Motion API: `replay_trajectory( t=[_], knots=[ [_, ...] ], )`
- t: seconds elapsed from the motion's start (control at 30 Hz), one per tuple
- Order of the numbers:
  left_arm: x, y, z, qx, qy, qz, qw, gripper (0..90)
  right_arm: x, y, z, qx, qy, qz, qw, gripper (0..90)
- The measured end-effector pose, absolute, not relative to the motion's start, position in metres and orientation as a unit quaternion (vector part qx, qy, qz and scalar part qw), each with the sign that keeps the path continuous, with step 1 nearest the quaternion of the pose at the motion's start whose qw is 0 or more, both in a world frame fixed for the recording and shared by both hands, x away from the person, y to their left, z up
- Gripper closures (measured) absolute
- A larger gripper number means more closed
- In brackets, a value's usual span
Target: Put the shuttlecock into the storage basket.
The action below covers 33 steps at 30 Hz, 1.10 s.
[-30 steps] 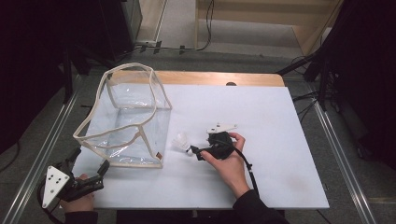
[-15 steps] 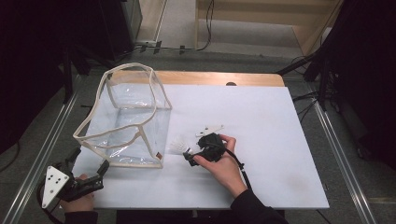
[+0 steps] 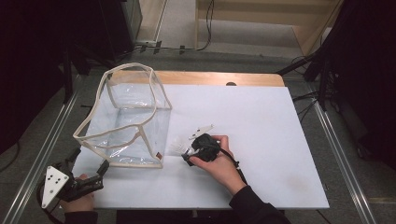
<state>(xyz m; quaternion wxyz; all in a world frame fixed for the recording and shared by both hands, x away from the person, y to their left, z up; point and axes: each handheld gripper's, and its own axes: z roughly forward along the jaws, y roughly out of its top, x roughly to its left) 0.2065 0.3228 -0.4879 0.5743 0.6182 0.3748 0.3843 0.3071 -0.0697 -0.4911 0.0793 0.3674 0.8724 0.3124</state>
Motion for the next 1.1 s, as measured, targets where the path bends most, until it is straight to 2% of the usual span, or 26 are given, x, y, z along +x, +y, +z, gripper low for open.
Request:
replay_trajectory(
  t=[0.37, 0.8, 0.93, 1.1],
  knots=[
    [0.207, 0.323, -0.488, 0.618, 0.375, 0.384, 0.574, 0.0, 0.310, -0.063, -0.490, 0.345, 0.888, 0.296, 0.071, 44.9],
    [0.207, 0.323, -0.488, 0.618, 0.375, 0.384, 0.574, 0.0, 0.314, -0.056, -0.490, 0.328, 0.901, 0.277, 0.067, 55.4],
    [0.207, 0.323, -0.488, 0.618, 0.375, 0.384, 0.574, 0.0, 0.314, -0.054, -0.492, 0.320, 0.905, 0.270, 0.076, 56.0],
    [0.207, 0.323, -0.488, 0.618, 0.375, 0.384, 0.574, 0.0, 0.314, -0.054, -0.493, 0.318, 0.906, 0.268, 0.077, 62.5]
  ],
)
